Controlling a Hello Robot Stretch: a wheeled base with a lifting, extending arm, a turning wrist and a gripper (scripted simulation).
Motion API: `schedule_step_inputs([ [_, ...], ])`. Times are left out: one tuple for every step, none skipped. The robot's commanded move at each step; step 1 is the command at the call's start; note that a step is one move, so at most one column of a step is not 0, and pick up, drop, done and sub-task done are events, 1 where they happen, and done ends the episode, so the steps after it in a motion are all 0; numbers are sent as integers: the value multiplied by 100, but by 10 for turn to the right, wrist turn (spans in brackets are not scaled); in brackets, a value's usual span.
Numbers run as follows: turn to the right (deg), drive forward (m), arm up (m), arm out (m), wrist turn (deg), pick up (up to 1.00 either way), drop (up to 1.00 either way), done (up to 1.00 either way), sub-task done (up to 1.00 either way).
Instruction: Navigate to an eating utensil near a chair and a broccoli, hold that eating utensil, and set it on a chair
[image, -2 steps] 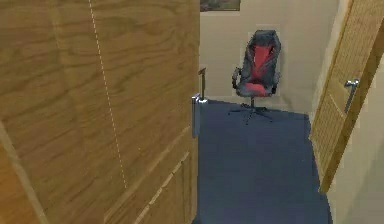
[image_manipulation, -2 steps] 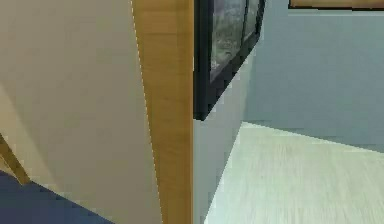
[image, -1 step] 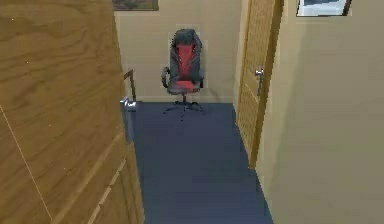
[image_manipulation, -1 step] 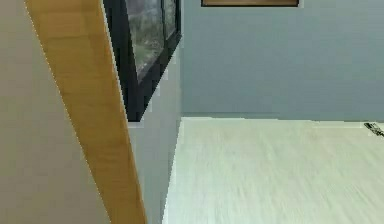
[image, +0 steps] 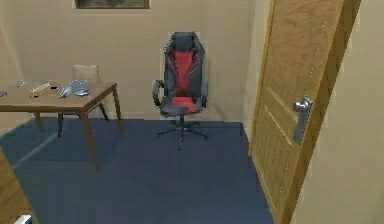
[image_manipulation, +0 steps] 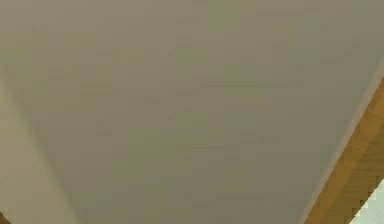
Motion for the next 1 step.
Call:
schedule_step_inputs([
  [30, 0, 0, 0, 0, 0, 0, 0, 0],
])
